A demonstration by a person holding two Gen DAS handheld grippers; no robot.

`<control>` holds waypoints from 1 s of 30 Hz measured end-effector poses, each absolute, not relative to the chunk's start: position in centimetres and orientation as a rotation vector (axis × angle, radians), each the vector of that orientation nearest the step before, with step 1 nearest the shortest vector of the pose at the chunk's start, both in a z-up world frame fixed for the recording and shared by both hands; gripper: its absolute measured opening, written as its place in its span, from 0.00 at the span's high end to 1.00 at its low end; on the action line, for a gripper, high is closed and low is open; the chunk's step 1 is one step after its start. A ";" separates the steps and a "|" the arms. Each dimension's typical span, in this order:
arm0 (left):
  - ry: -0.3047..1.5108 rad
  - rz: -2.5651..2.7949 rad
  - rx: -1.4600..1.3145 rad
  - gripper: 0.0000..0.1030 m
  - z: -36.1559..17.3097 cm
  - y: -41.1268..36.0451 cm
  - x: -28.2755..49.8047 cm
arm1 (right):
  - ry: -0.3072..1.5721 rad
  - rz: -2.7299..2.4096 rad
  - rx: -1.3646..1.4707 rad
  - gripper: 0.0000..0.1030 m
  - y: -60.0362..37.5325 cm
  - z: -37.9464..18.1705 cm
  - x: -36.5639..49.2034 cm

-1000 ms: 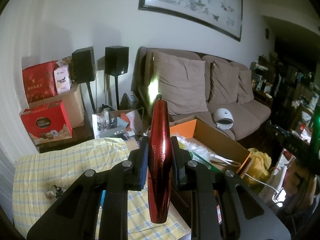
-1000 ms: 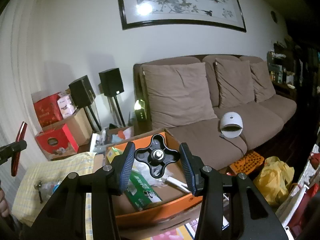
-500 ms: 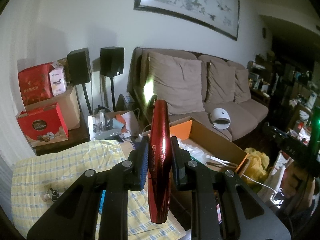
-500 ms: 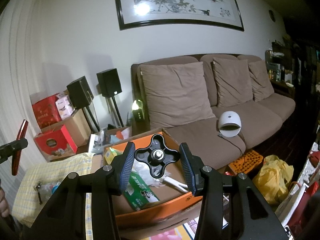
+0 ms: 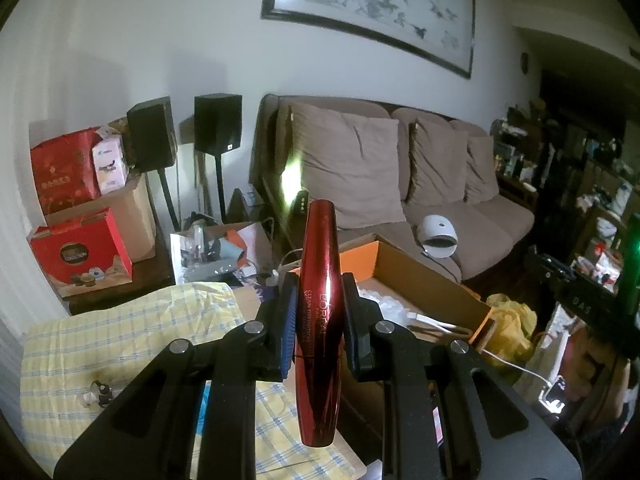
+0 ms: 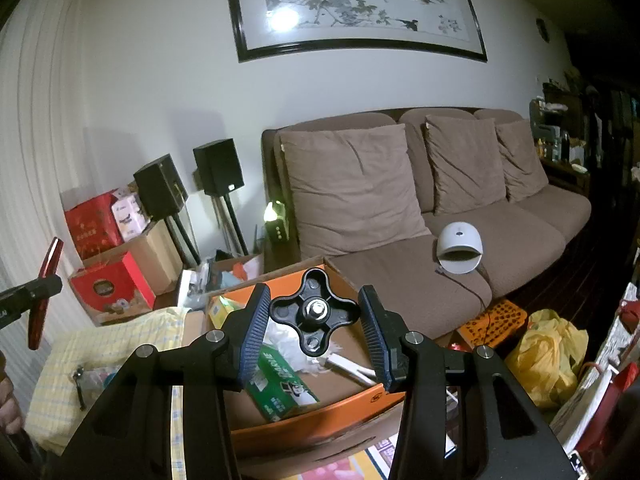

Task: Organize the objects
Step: 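Carry the red mascara tube with the left gripper toward the box opening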

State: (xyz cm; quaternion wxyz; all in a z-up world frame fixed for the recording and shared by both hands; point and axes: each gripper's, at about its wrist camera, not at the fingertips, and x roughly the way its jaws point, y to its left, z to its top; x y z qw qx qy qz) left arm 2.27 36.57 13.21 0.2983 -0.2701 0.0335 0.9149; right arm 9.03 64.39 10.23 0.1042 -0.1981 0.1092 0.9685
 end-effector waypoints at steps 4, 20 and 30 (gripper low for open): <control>0.091 2.423 -0.722 0.82 13.1 37.2 2.1 | 0.326 2.852 -0.588 0.55 64.5 10.1 8.9; 0.097 2.424 -0.755 0.82 12.3 38.3 0.8 | 0.336 2.849 -0.606 0.55 64.6 9.6 8.6; 0.118 2.424 -0.763 0.82 11.8 39.3 0.2 | 0.324 2.862 -0.646 0.55 63.9 9.0 7.7</control>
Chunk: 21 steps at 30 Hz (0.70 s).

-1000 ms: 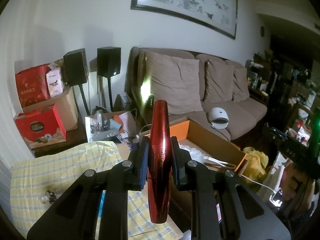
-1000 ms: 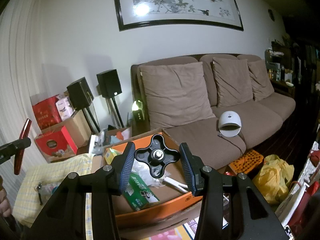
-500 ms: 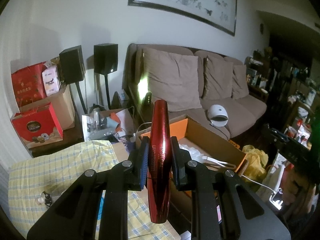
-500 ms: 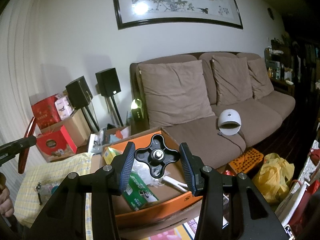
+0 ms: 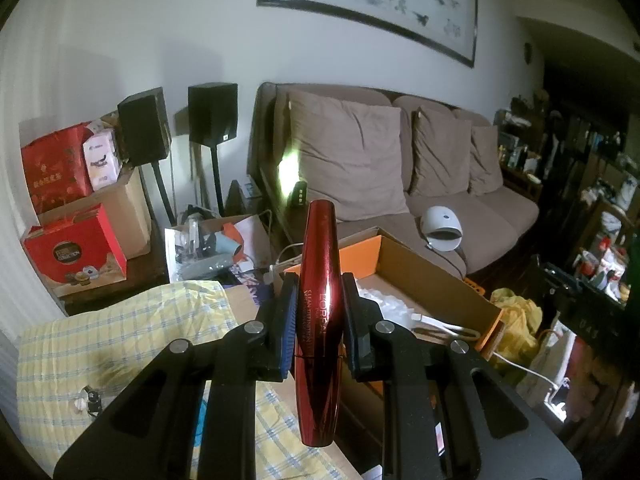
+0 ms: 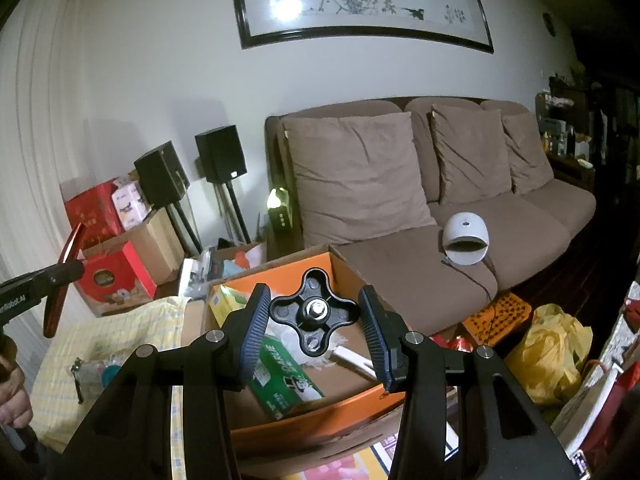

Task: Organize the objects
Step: 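Carry the red mascara tube with the left gripper toward the box opening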

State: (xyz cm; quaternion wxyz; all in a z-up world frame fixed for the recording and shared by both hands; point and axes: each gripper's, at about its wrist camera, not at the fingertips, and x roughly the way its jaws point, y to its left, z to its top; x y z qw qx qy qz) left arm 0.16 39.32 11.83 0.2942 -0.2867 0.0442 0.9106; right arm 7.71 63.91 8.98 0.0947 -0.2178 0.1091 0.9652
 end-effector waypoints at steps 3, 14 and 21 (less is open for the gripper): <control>0.127 2.423 -0.761 0.82 11.8 39.7 -0.1 | 0.328 2.860 -0.651 0.55 64.1 8.9 7.6; 0.124 2.412 -0.779 0.82 11.0 40.4 -0.6 | 0.339 2.848 -0.668 0.55 64.7 8.4 7.2; 0.119 2.406 -0.811 0.82 10.0 40.7 -1.1 | 0.335 2.855 -0.703 0.55 64.5 7.8 6.6</control>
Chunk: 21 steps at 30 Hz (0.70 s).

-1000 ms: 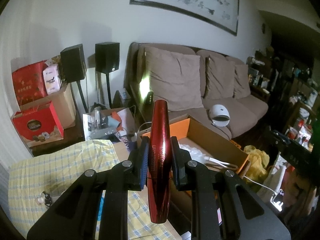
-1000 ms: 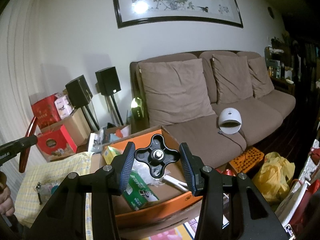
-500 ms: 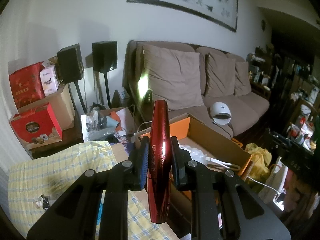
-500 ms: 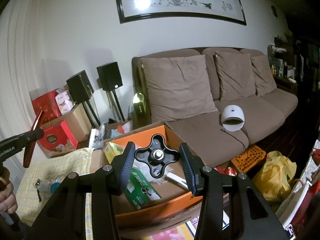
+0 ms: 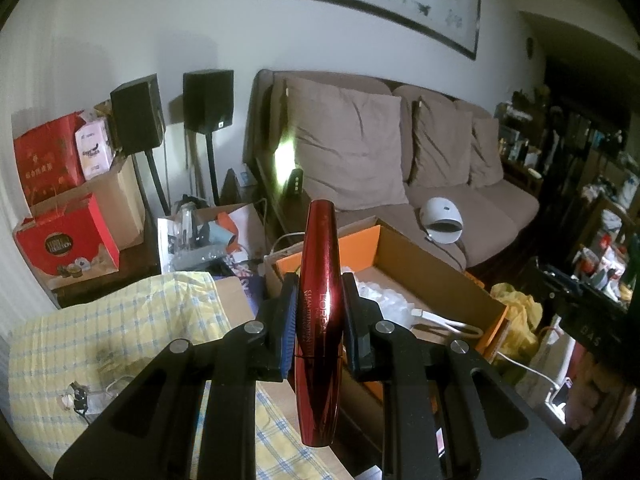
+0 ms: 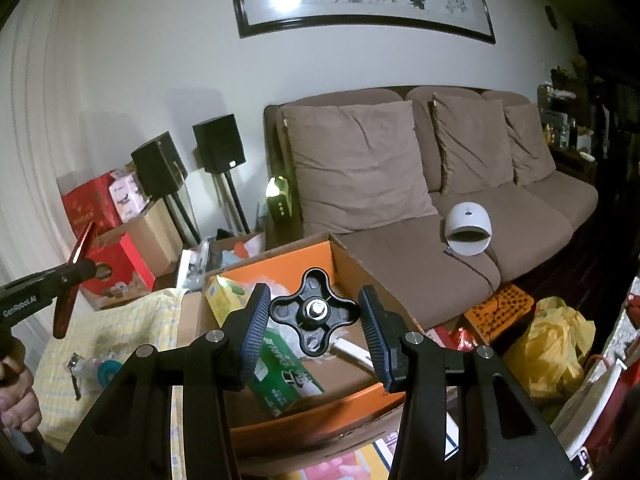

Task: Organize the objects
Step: 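Carry the red mascara tube with the left gripper toward the box opening, then lower the mascara tube into the orange box with the left gripper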

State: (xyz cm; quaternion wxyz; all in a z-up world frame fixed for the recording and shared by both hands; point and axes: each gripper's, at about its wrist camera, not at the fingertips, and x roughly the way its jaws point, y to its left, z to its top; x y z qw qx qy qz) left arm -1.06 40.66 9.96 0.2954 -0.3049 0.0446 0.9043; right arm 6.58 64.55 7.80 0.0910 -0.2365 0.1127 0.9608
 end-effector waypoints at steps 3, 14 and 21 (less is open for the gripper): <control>0.122 2.402 -0.818 0.82 9.7 40.9 -1.2 | 0.341 2.853 -0.715 0.55 64.8 7.5 6.4; 0.134 2.378 -0.864 0.82 7.9 42.4 -1.6 | 0.386 2.814 -0.767 0.55 66.0 6.2 5.6; 0.137 2.366 -0.889 0.82 6.9 43.0 -2.0 | 0.388 2.815 -0.796 0.55 66.1 5.6 5.0</control>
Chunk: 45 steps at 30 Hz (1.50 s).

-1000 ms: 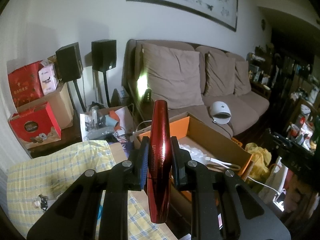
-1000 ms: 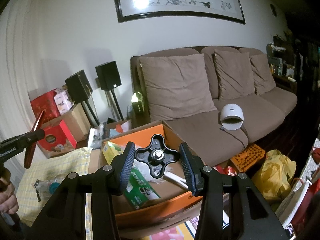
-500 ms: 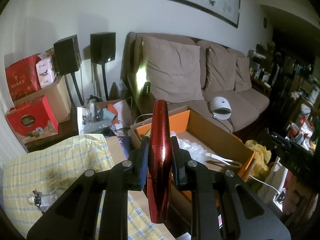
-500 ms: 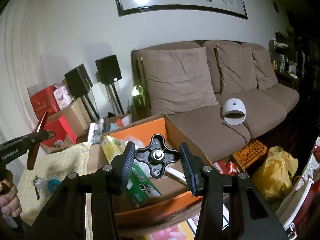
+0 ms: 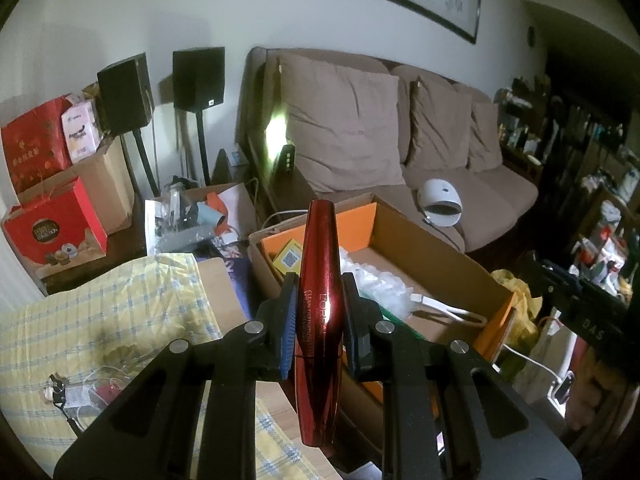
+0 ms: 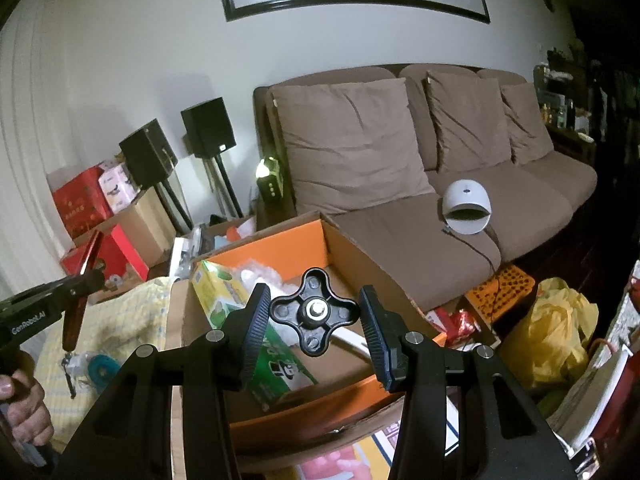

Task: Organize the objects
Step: 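Lower the mascara tube into the orange box with the left gripper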

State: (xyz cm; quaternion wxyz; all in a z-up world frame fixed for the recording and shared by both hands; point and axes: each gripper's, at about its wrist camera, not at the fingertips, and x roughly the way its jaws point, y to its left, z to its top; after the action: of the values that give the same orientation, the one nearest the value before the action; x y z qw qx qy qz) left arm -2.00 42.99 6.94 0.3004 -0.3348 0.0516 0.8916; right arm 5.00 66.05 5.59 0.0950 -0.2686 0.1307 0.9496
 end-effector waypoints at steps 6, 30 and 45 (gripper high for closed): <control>0.145 2.365 -0.906 0.82 6.3 43.3 -2.3 | 0.395 2.810 -0.838 0.55 66.0 4.7 4.2; 0.148 2.307 -0.973 0.82 4.6 45.1 -2.4 | 0.428 2.784 -0.889 0.55 66.7 3.4 3.5; 0.154 2.297 -1.000 0.82 3.9 45.4 -2.8 | 0.430 2.770 -0.937 0.55 66.7 2.6 3.1</control>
State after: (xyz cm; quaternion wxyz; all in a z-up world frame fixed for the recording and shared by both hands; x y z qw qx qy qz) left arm -2.76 45.42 3.92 0.3106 -0.3785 0.0584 0.8700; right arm 3.06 66.68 2.58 0.0930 -0.3155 0.1449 0.9332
